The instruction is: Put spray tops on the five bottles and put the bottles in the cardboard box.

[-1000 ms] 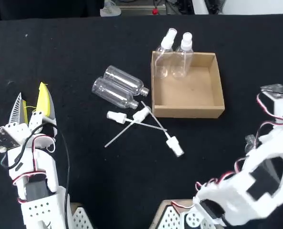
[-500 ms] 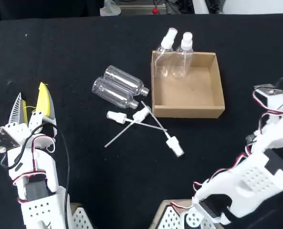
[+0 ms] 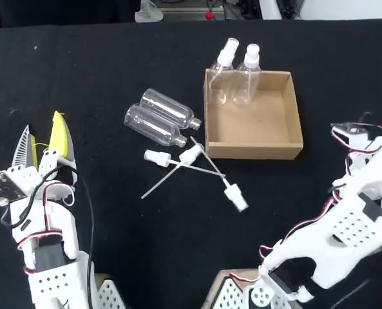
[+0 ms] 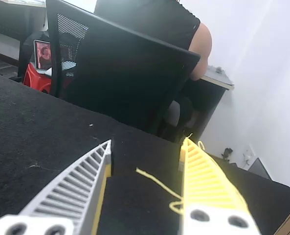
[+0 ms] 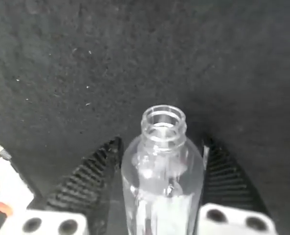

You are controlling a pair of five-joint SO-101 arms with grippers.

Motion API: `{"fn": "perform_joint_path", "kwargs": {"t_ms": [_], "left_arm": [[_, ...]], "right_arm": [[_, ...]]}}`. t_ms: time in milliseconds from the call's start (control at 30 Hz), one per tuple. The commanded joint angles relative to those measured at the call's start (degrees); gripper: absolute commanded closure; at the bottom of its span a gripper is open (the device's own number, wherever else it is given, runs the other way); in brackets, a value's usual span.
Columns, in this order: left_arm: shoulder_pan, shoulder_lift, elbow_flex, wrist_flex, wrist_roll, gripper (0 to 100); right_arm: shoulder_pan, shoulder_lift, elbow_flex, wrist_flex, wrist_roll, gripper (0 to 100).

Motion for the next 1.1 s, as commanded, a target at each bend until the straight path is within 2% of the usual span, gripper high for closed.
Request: {"fn": "perform_joint_path", "kwargs": {"t_ms": [0,133,233,333,467,567,667,800,933,1067], "left_arm": [[-0.1,-0.3,1.2,-1.0,-0.1,78],[-0.1,-0.4,1.2,-1.0,-0.1,78],[-0.1,-0.4,1.2,-1.0,-0.1,78],[-0.1,-0.4,1.2,-1.0,-0.1,78],[-0.1,-0.4,1.2,-1.0,-0.1,78],[-0.1,-0.3,1.2,-1.0,-0.1,78],[-0.1,-0.3,1.2,-1.0,-0.1,78],[-0.1,-0.3,1.2,-1.0,-0.1,78],[-0.1,-0.4,1.2,-1.0,-0.1,78],[-0.1,-0.4,1.2,-1.0,-0.1,78]], "right_arm": [[2.4,0.7,-6.4,-0.5,0.7,77.9],[3.1,1.2,-10.5,-0.3,-1.0,92.0],[2.2,1.5,-13.1,-0.4,-9.1,96.5],[-0.2,2.0,-15.0,-1.7,-20.0,93.5],[-3.7,5.5,-17.6,-5.0,-38.7,86.4],[-5.8,9.4,-21.9,-4.9,-47.7,79.6],[-7.0,12.8,-28.5,-0.4,-50.6,72.0],[-8.4,16.3,-38.6,9.6,-50.6,63.6],[-8.2,18.6,-41.8,9.1,-50.6,62.5],[-7.2,19.0,-39.1,9.4,-51.1,62.5]]}}
